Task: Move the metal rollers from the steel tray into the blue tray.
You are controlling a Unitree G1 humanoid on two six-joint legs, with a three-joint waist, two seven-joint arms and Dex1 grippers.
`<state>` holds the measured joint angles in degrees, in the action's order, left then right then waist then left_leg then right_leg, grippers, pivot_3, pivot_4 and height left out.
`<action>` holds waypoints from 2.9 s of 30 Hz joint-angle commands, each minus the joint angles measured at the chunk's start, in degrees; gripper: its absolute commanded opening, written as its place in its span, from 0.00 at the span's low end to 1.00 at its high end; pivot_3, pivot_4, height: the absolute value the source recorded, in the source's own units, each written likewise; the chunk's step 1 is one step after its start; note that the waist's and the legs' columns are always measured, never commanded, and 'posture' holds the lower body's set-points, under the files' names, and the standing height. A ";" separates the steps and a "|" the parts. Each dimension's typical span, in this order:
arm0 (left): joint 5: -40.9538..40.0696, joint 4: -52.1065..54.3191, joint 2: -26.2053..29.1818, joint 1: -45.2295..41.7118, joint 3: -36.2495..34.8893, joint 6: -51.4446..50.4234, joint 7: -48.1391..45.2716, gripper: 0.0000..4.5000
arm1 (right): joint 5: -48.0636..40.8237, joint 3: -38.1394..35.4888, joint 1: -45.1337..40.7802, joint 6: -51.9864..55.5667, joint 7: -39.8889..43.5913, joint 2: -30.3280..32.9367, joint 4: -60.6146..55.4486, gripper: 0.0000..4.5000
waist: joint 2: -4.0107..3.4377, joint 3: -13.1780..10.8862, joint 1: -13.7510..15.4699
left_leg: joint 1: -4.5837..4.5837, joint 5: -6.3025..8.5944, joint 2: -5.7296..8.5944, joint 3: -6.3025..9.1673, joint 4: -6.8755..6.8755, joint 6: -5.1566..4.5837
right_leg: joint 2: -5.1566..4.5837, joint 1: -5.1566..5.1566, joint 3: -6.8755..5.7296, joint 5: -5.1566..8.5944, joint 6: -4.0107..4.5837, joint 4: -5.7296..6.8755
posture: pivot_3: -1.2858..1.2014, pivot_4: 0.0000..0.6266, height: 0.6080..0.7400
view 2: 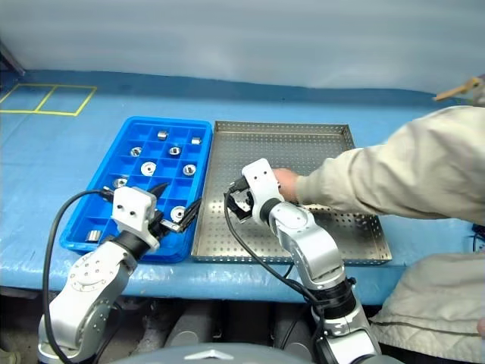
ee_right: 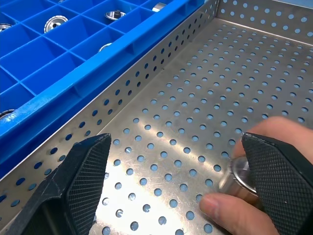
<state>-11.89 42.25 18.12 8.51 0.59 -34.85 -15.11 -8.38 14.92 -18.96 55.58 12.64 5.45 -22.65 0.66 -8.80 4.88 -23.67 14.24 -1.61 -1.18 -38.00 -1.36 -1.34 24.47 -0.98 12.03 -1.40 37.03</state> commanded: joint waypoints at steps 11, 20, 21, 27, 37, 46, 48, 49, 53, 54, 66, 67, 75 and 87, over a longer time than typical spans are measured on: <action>-0.35 0.16 -0.07 -0.56 0.34 0.87 -0.43 1.00 | -0.48 -0.11 0.05 -0.76 -0.28 -0.40 -2.91 1.00 | 0.00 0.00 -0.06 | 0.00 0.00 0.00 -0.01 0.00 0.00 | 0.00 0.00 0.01 0.00 0.00 0.00 | 0.61 0.24 1.00; -0.47 -0.66 -0.11 -1.14 0.63 1.07 -0.77 1.00 | -0.42 -0.48 -0.01 -0.37 -0.65 -0.38 -3.49 1.00 | 0.00 0.00 -0.20 | 0.00 0.00 0.00 -0.02 -0.01 -0.01 | 0.00 0.00 0.01 0.00 -0.01 0.00 | 0.60 0.24 1.00; -0.47 -0.74 -0.10 -1.26 0.64 1.05 -0.81 1.00 | -0.43 -0.61 -0.06 -0.28 -0.69 -0.33 -3.53 1.00 | 0.00 0.00 -0.23 | 0.00 0.00 0.00 -0.02 -0.01 -0.01 | 0.00 0.00 0.01 0.00 -0.01 0.00 | 0.60 0.24 1.00; -0.47 -1.09 -0.33 -1.58 0.59 1.11 -0.95 1.00 | -0.38 -0.87 -0.06 -0.12 -0.85 -0.20 -3.69 1.00 | 0.00 0.00 -0.56 | 0.00 -0.01 0.00 -0.02 -0.02 -0.01 | 0.00 0.00 0.02 -0.02 0.00 0.00 | 0.60 0.24 1.00; -0.44 -1.09 -0.63 -1.54 0.67 1.00 -0.94 1.00 | 0.22 -2.07 -1.10 -1.07 -2.20 -0.60 -3.00 1.00 | 0.00 0.00 -0.66 | 0.01 -0.01 0.00 -0.03 -0.02 -0.01 | 0.00 0.00 0.03 -0.02 0.00 0.00 | 0.60 0.24 1.00; -0.40 -1.24 -0.66 -1.91 0.88 0.89 -1.24 1.00 | 2.59 -5.09 -4.01 -7.93 -5.91 -3.42 9.97 1.00 | 0.01 0.01 -0.78 | 0.04 -0.03 0.02 -0.09 -0.05 -0.04 | 0.00 -0.02 0.08 -0.05 0.01 0.03 | 0.60 0.24 1.00; -0.37 -1.14 -0.65 -1.85 0.86 0.84 -1.22 1.00 | 2.70 -5.13 -4.32 -9.43 -5.89 -4.32 13.74 1.00 | 0.01 0.01 -0.82 | 0.04 -0.03 0.02 -0.10 -0.04 -0.05 | 0.00 -0.01 0.11 -0.10 0.07 0.03 | 0.60 0.24 1.00; -0.35 -1.08 -0.66 -1.82 0.86 0.82 -1.18 1.00 | 2.79 -5.07 -4.38 -10.00 -5.83 -4.66 15.50 1.00 | 0.01 0.01 -0.84 | 0.03 -0.03 0.02 -0.10 -0.04 -0.05 | 0.00 0.00 0.11 -0.13 0.10 0.03 | 0.60 0.24 1.00; -0.32 -0.72 -0.71 -1.47 0.79 0.76 -1.03 1.00 | 3.48 -4.81 -3.89 -12.20 -5.69 -5.31 20.46 1.00 | 0.01 0.01 -0.81 | 0.05 -0.04 0.01 -0.11 -0.02 -0.05 | 0.01 0.00 0.12 -0.15 0.13 0.04 | 0.60 0.24 1.00; -0.34 -0.61 -0.73 -1.30 0.74 0.76 -0.99 1.00 | 3.59 -4.88 -3.57 -12.60 -5.66 -5.46 21.04 0.96 | 0.01 0.01 -0.80 | 0.05 -0.04 0.01 -0.11 -0.03 -0.05 | 0.01 -0.01 0.12 -0.15 0.14 0.04 | 0.60 0.24 1.00; -0.10 0.34 -1.05 -0.09 0.45 0.77 -0.10 1.00 | 3.91 -3.77 -4.08 -11.86 -4.40 -5.40 16.76 0.37 | 0.01 0.01 -0.65 | 0.05 -0.04 0.00 -0.11 -0.02 -0.05 | 0.00 0.00 0.13 -0.06 -0.01 0.05 | 0.62 0.24 1.00; -0.01 0.60 -1.18 0.19 0.23 0.83 0.26 1.00 | 3.72 -3.49 -5.05 -11.59 -4.12 -5.65 15.86 0.37 | 0.00 0.00 -0.64 | 0.05 -0.04 0.00 -0.11 -0.02 -0.05 | 0.00 0.00 0.13 -0.06 -0.01 0.05 | 0.62 0.24 1.00; 0.88 3.54 -2.25 3.89 -2.65 1.14 3.82 1.00 | 2.87 -0.42 -13.67 -11.24 -1.39 -8.96 15.81 0.37 | 0.00 0.00 0.27 | 0.06 -0.04 -0.01 -0.05 0.02 -0.04 | 0.04 0.04 0.08 -0.04 0.01 0.13 | 0.66 0.24 1.00; 2.77 10.51 -4.69 13.03 -5.40 1.81 8.54 1.00 | 3.65 2.80 -20.54 -19.03 3.34 -13.68 30.46 0.37 | 0.00 -0.01 6.04 | 0.02 -0.05 0.01 0.01 0.07 -0.02 | 0.01 0.06 -0.02 0.02 -0.04 0.07 | 0.74 0.24 1.00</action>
<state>-9.60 49.47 13.59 21.25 -4.07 -34.55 -7.19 -4.78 17.64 -37.81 38.97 15.22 -7.30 7.40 0.67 -8.80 10.92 -23.65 14.19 -1.61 -1.16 -37.93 -1.37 -1.33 24.53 -1.02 12.06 -1.44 37.09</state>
